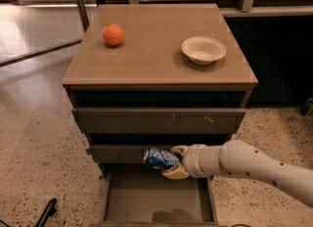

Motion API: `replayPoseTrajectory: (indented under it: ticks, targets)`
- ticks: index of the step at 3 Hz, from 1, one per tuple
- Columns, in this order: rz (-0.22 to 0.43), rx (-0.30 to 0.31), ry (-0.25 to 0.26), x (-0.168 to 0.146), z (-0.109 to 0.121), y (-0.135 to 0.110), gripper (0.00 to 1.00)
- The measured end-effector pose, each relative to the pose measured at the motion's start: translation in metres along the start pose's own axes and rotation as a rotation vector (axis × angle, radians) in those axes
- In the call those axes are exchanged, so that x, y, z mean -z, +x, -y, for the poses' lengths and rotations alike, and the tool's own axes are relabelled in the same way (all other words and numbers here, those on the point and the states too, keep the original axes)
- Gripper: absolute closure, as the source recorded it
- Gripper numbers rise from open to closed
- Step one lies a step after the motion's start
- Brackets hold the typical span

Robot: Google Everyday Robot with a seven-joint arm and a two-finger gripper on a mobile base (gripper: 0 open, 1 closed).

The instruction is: Pick pepsi can from bottom drawer and place on counter

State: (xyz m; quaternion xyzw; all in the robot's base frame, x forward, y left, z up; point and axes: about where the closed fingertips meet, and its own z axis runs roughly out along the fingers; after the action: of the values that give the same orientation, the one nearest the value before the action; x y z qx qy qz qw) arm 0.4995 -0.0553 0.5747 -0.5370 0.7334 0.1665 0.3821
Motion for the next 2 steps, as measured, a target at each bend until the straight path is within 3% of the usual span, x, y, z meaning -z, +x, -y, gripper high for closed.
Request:
replayPoseTrajectory:
  ticks: [1,2]
  targets:
    - [0.001,0.002,0.0,0.0,0.0,-0.001,1.0]
    - [0.038,0.062,0.037,0.021,0.005,-0.04,1.0]
